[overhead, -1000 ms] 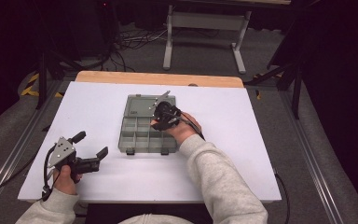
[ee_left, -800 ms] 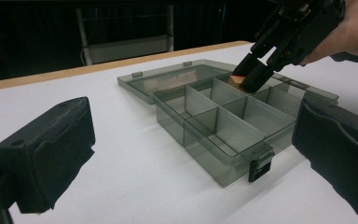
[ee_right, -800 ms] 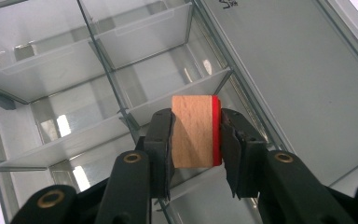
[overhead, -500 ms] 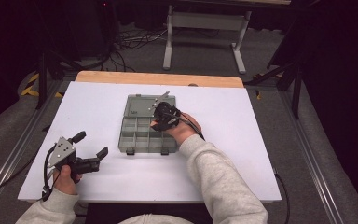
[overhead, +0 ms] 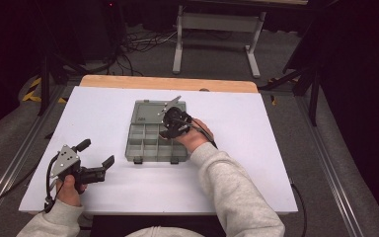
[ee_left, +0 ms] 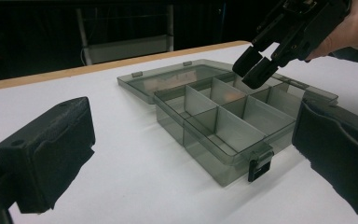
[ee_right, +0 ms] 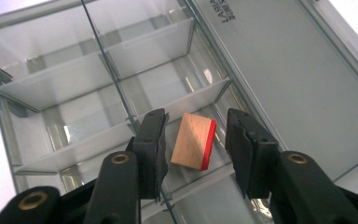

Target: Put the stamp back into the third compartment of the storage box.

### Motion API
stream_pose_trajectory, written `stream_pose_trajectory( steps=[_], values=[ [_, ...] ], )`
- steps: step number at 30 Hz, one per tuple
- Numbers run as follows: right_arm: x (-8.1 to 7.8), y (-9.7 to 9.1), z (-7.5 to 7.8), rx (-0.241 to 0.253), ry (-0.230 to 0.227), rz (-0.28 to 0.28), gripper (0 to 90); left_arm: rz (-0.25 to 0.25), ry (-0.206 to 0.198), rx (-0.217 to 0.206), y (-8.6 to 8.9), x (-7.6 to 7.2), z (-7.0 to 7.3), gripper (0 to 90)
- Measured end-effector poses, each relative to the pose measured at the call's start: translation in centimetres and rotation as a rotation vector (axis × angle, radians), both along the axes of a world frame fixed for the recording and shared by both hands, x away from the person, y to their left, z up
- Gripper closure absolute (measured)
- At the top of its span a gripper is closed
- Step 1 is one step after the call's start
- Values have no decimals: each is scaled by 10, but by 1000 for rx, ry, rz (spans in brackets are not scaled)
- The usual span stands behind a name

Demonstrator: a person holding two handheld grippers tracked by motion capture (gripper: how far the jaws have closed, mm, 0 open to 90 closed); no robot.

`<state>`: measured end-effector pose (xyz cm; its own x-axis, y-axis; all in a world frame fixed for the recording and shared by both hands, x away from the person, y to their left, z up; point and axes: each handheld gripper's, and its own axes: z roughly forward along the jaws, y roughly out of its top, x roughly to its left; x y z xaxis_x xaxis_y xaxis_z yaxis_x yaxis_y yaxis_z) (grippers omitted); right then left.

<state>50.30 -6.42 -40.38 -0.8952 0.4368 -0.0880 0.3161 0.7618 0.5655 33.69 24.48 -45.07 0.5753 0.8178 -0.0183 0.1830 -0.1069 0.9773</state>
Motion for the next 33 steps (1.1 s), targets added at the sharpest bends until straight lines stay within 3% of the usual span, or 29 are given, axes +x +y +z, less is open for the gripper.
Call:
stream_pose_trajectory(
  steps=[10,15,24,33],
  values=[
    [-15,-1,16,36,-42,6,443,3,0,1,0,-1,0,2],
    [-20,-5,25,87,-21,-9,302,7,-3,-3,0,-1,0,2],
    [-30,-12,36,138,-40,-19,84,6,1,-3,0,-1,0,2],
    [-40,-19,43,165,-62,-24,11,7,2,1,0,-1,0,2]
  ],
)
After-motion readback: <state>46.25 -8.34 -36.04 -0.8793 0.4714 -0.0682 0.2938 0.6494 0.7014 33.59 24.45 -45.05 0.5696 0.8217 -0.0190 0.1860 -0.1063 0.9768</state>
